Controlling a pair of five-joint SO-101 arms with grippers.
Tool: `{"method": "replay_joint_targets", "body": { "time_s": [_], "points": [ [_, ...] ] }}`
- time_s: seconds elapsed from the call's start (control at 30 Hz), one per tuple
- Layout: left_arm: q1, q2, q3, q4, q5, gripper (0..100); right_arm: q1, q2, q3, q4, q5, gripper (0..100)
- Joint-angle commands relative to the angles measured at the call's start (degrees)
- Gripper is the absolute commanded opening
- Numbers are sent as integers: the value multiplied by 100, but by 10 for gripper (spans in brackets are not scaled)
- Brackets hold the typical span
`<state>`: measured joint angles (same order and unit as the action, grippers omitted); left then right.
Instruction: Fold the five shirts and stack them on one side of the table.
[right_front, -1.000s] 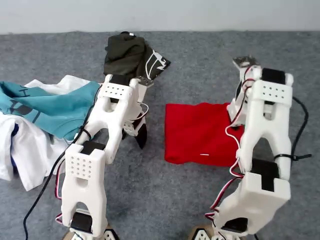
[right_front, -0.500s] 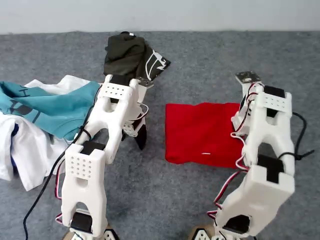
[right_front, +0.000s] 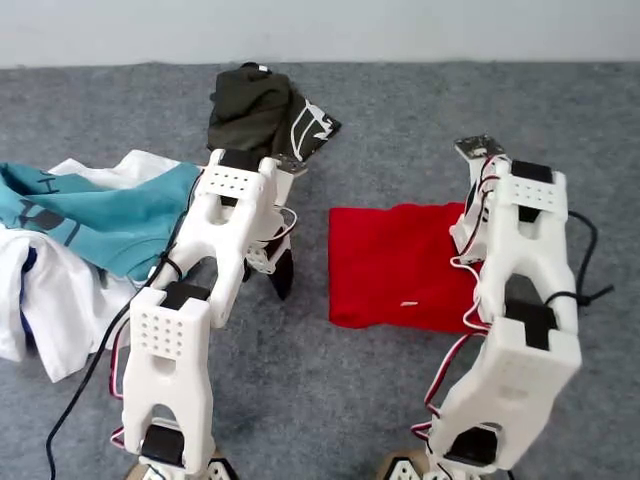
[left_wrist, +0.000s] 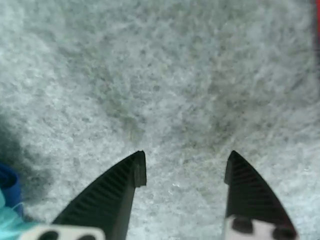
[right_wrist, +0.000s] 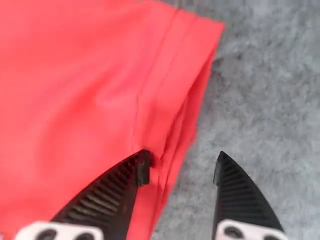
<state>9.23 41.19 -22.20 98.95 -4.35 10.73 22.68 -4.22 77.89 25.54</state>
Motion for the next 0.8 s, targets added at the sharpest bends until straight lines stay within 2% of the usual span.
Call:
{"method": "replay_joint_targets", "body": {
  "time_s": [0.0, 0.33, 0.53, 0.77],
  "points": [
    [62, -448, -13, 132, -97, 258, -57, -453, -202, 295, -97, 221],
    [62, -448, -13, 132, -97, 258, -268, -409, -185, 242, -123, 221],
    [62, -448, -13, 132, -97, 258, -321, -400, 352, -796, -387, 221],
    [62, -448, -13, 132, -97, 258, -303, -295, 897, -1490, -422, 221]
  ]
}}
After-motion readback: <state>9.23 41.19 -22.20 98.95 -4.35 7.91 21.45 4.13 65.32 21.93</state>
